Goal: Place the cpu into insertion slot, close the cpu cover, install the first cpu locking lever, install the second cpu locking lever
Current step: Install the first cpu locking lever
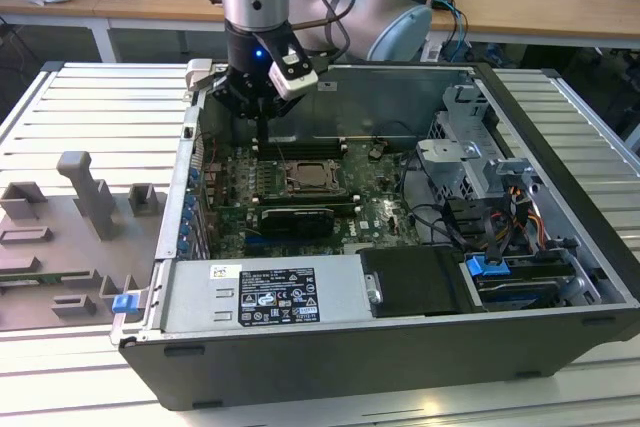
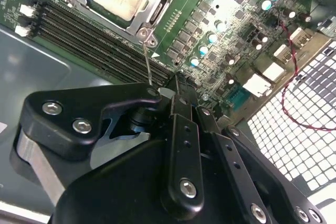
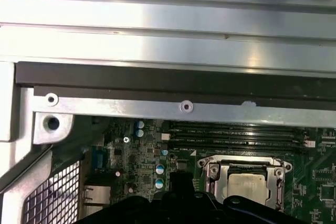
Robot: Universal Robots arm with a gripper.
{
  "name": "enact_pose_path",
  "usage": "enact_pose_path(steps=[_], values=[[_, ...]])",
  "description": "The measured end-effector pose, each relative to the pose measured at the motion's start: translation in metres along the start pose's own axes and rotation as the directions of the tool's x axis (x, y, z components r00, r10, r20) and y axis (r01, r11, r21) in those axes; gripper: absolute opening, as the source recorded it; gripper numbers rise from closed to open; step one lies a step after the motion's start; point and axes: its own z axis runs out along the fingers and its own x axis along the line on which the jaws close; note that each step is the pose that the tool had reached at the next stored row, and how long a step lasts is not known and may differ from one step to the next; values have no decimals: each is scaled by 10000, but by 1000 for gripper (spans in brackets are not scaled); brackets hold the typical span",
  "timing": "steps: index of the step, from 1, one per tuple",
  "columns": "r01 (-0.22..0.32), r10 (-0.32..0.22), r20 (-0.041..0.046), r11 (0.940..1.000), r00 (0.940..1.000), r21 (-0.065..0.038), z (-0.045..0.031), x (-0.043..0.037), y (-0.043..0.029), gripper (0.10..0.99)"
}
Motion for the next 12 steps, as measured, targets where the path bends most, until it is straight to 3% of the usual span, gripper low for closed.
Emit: enact_pose_path(steps=[8,10,12], values=[[0,0,-1,10000,10000,0,13,-105,24,106],[0,0,-1,10000,10000,0,16,-156,23,106],[1,-1,-2,10000,10000,1,22,-258,18,106]])
